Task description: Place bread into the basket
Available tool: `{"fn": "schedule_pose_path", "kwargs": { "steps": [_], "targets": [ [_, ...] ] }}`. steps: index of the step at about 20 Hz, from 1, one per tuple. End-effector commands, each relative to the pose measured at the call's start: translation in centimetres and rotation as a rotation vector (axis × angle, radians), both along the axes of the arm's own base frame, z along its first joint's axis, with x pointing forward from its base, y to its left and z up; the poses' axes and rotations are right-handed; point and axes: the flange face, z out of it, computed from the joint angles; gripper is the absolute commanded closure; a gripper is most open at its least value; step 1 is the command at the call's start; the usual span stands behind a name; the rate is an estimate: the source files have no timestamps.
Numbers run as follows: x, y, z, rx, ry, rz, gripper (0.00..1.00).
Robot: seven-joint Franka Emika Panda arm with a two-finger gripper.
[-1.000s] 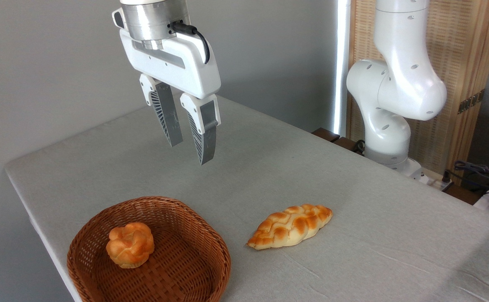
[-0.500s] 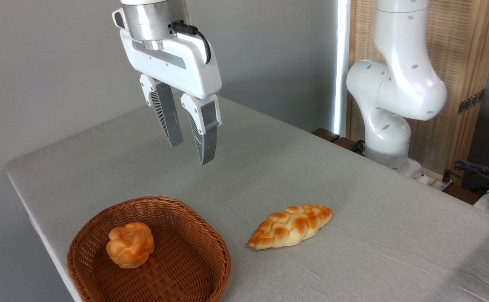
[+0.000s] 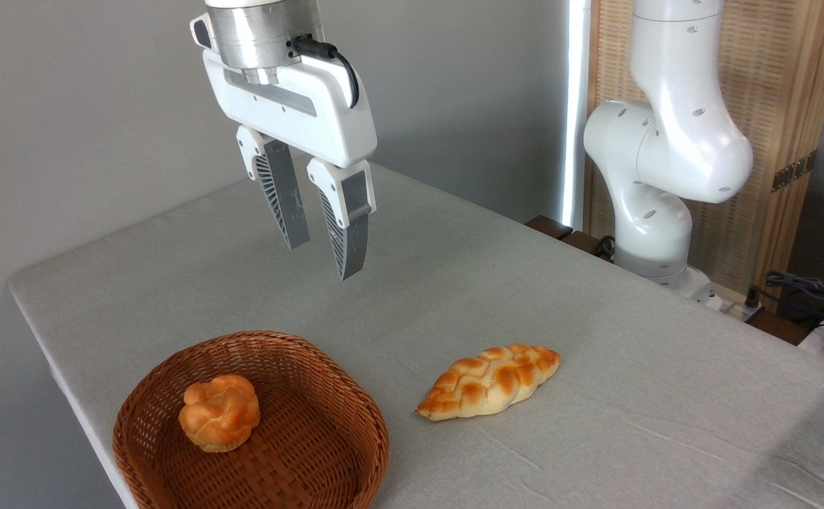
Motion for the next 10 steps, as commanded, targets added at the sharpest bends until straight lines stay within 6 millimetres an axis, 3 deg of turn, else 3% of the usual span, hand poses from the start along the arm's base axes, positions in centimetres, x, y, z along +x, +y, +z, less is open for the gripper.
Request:
{"fn": "schedule_pose_path", "kwargs": {
  "steps": [1, 5, 7, 10],
  "targets": [
    [-1.0, 1.2, -0.2, 0.019, 0.010, -0.017, 0.00],
    [-3.9, 3.9, -0.7, 0.028, 0.025, -0.097, 0.00],
    [-5.2, 6.2, -0.8, 0.018, -0.008, -0.101, 0.00],
    [-6.7, 8.0, -2.4, 0.008, -0.054, -0.110, 0.00]
  ]
}}
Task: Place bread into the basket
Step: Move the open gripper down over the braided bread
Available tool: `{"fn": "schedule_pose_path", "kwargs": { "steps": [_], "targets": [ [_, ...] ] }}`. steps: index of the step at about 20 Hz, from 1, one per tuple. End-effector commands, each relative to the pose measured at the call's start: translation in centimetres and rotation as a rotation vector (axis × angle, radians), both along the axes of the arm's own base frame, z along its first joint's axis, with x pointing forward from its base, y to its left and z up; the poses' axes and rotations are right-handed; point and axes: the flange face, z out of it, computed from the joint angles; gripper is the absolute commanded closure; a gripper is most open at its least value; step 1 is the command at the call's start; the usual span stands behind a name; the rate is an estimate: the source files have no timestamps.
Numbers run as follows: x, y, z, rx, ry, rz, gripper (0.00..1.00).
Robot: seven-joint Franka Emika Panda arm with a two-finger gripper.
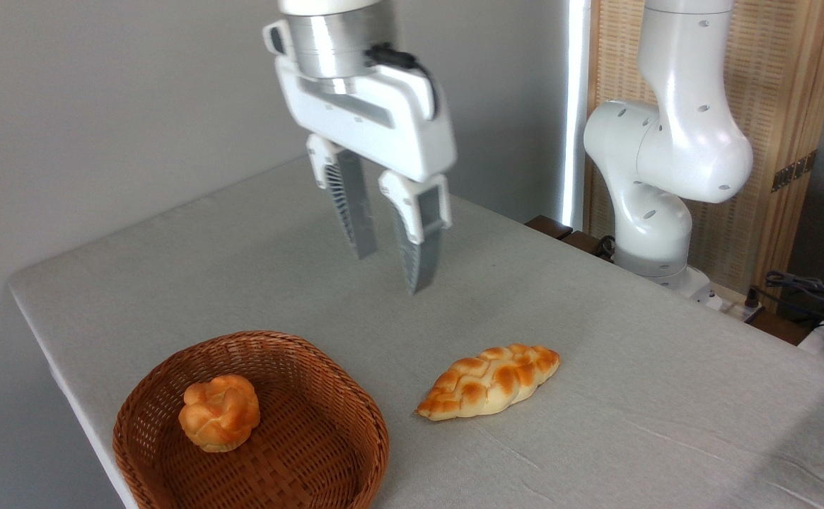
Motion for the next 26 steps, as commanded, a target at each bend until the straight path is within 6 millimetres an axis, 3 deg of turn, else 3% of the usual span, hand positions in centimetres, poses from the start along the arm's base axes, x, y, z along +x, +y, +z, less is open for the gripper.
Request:
{"fn": "schedule_pose_path", "kwargs": {
  "steps": [1, 5, 9, 15, 17, 26],
  "targets": [
    [-3.0, 2.1, -2.5, -0.012, -0.052, -0.021, 0.00],
    [-4.1, 1.8, -8.6, 0.012, -0.006, -0.046, 0.00],
    [-4.9, 0.0, -12.4, 0.058, 0.054, -0.112, 0.00],
    [-5.9, -0.5, -14.9, 0.052, 0.109, -0.150, 0.00],
    [-7.0, 1.0, -16.8, 0.063, 0.164, -0.218, 0.00],
    [-8.0, 1.7, -18.6, 0.074, 0.198, -0.239, 0.00]
  ]
}}
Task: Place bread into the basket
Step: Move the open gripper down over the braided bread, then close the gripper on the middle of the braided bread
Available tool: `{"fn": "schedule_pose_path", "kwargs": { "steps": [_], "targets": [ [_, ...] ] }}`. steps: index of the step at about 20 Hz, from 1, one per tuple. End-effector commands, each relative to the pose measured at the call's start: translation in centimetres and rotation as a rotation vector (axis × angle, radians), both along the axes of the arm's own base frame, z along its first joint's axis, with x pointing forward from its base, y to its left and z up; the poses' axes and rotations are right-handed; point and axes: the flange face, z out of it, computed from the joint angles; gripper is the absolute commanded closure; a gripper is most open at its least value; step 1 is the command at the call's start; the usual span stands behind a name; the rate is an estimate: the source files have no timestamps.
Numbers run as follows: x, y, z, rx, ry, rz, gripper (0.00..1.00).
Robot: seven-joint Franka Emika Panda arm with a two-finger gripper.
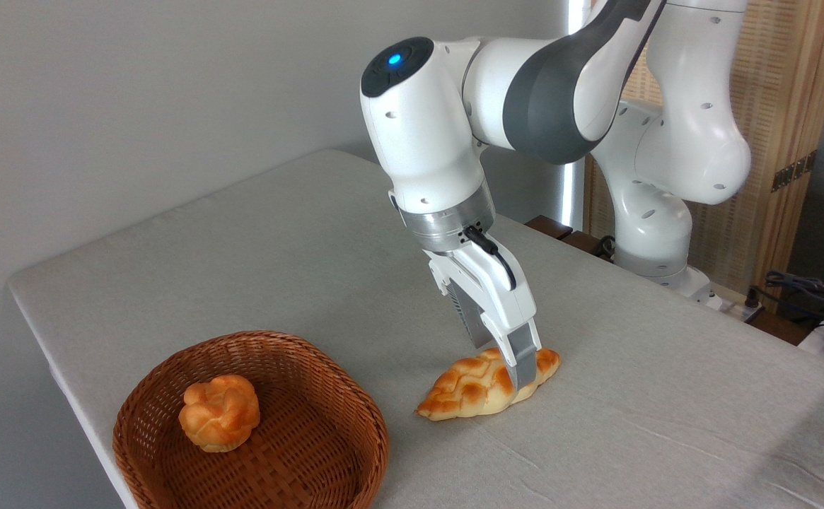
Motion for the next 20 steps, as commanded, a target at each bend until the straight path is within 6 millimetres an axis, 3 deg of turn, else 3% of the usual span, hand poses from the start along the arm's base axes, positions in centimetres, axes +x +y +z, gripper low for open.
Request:
{"fn": "schedule_pose_path", "kwargs": {
  "steps": [1, 9, 11, 14, 15, 18, 20],
  "targets": [
    [-0.9, -0.2, -0.4, 0.005, -0.007, -0.029, 0.00],
    [-0.9, -0.3, -1.4, 0.003, -0.026, -0.042, 0.02],
    [-0.9, 0.4, -1.6, -0.001, -0.033, -0.028, 0.17],
    [-0.8, -0.1, -1.6, -0.003, -0.036, -0.045, 0.56],
    [-0.8, -0.2, -1.5, -0.003, -0.037, -0.047, 0.64],
    [-0.8, -0.2, -1.6, -0.003, -0.036, -0.047, 0.72],
    [-0.8, -0.3, -1.6, -0.003, -0.036, -0.048, 0.72]
  ]
}}
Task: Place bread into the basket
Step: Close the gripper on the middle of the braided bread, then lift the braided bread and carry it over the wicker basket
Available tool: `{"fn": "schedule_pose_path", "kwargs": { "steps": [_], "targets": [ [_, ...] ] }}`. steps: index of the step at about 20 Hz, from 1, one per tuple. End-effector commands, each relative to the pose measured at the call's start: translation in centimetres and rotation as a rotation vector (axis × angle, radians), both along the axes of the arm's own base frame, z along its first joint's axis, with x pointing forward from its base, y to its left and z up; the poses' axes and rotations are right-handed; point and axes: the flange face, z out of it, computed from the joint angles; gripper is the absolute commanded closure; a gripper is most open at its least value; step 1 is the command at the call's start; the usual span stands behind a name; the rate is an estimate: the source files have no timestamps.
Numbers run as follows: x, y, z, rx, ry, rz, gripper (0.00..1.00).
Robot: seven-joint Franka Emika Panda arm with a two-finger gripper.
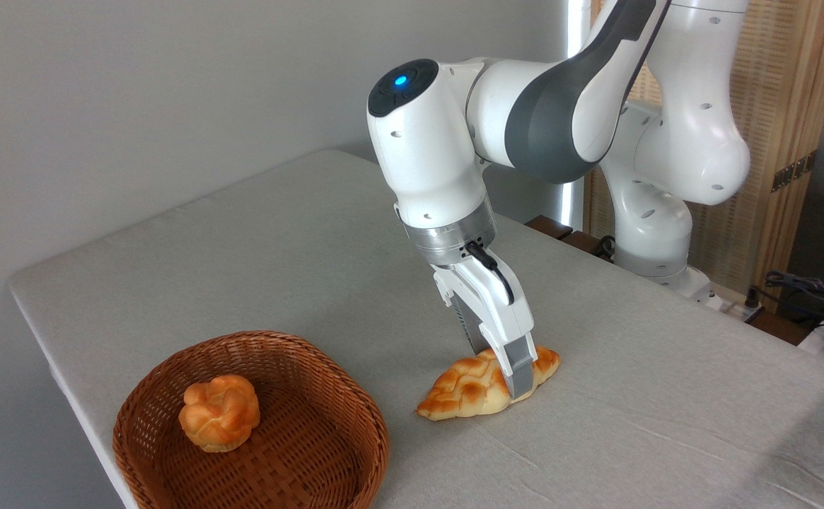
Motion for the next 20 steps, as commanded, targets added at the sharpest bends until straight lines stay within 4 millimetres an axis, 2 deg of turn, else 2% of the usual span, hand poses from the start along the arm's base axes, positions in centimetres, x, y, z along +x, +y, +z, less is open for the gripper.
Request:
{"fn": "schedule_pose_path", "kwargs": {
  "steps": [1, 4, 14, 15, 17, 20],
  "targets": [
    [-0.4, 0.2, 0.3, 0.002, -0.020, -0.024, 0.73],
    [-0.4, 0.2, 0.3, 0.002, -0.020, -0.024, 0.75],
    [-0.5, 0.3, 0.6, 0.001, -0.013, -0.020, 0.75],
    [-0.5, 0.4, 1.1, 0.000, -0.017, -0.014, 0.75],
    [0.0, 0.8, 3.7, -0.001, -0.025, -0.004, 0.75],
    [1.9, 1.9, 8.8, -0.042, -0.077, 0.056, 0.75]
  ]
}}
